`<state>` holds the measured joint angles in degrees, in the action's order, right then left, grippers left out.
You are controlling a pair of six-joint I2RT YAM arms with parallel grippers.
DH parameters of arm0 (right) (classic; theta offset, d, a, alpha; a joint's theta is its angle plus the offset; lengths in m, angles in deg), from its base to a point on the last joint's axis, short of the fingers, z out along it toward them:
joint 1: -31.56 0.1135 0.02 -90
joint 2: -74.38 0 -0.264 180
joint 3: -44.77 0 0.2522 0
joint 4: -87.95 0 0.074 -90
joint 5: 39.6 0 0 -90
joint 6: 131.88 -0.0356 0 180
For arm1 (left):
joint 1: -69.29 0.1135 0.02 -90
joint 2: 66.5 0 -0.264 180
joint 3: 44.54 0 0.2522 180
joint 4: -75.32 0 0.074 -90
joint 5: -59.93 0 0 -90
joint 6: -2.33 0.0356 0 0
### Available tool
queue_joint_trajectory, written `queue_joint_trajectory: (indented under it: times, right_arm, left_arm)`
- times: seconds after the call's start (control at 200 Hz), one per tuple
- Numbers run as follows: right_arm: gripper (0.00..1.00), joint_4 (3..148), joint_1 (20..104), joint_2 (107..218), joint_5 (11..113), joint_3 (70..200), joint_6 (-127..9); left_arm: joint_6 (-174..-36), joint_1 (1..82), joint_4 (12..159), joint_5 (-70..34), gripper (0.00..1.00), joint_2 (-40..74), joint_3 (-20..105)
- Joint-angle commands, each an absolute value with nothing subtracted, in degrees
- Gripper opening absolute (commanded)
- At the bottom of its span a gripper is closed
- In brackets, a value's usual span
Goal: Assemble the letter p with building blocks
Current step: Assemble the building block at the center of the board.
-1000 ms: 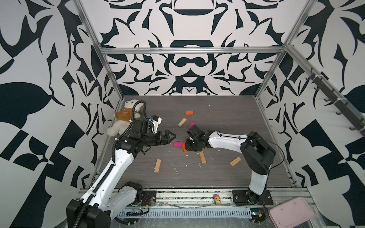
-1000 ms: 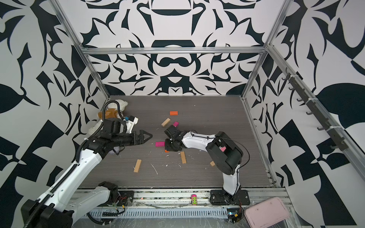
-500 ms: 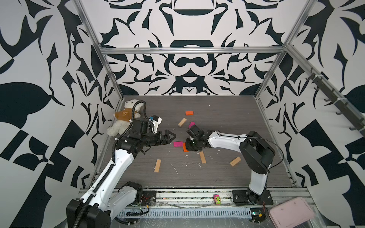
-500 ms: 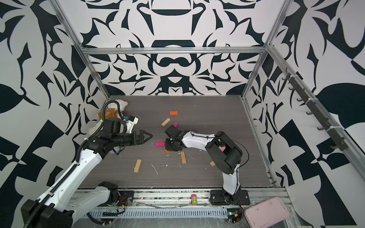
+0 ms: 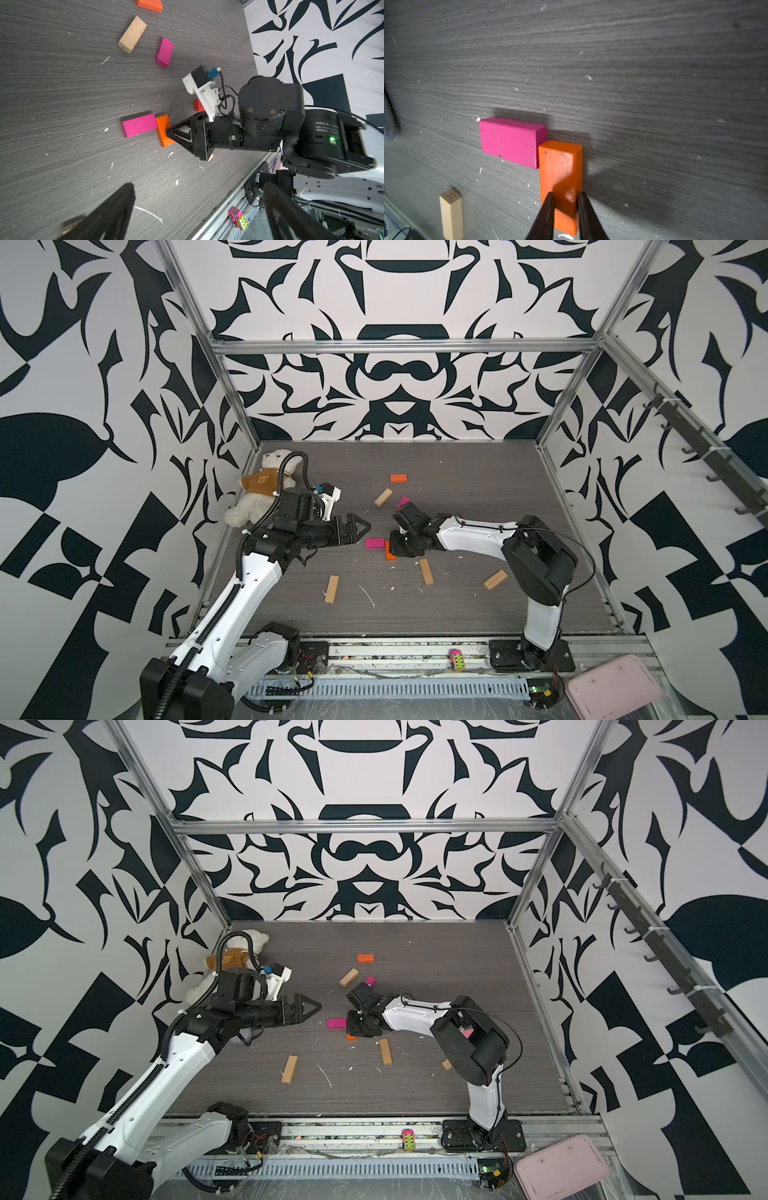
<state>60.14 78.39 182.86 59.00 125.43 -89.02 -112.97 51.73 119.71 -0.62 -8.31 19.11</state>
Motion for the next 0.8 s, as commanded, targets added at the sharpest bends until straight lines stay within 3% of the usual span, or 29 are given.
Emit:
queue_joint_trajectory:
  times: [0.0, 0.5, 0.795]
  right_arm:
    - [0.23, 59.57, 78.05, 184.24, 58.81, 125.73, -89.63]
    - [0.24, 62.46, 77.50, 171.81, 59.99, 123.31, -86.52]
    - [0.02, 62.38, 80.87, 169.37, 58.09, 115.97, -89.61]
  left_arm:
    - [-113.01, 51.96, 119.22, 0.36, 0.99, -8.38, 18.15]
    - [-113.09, 52.04, 119.22, 0.71, 0.99, -8.64, 17.93]
    - [-113.17, 52.00, 119.09, 1.13, 0.99, -8.25, 18.04]
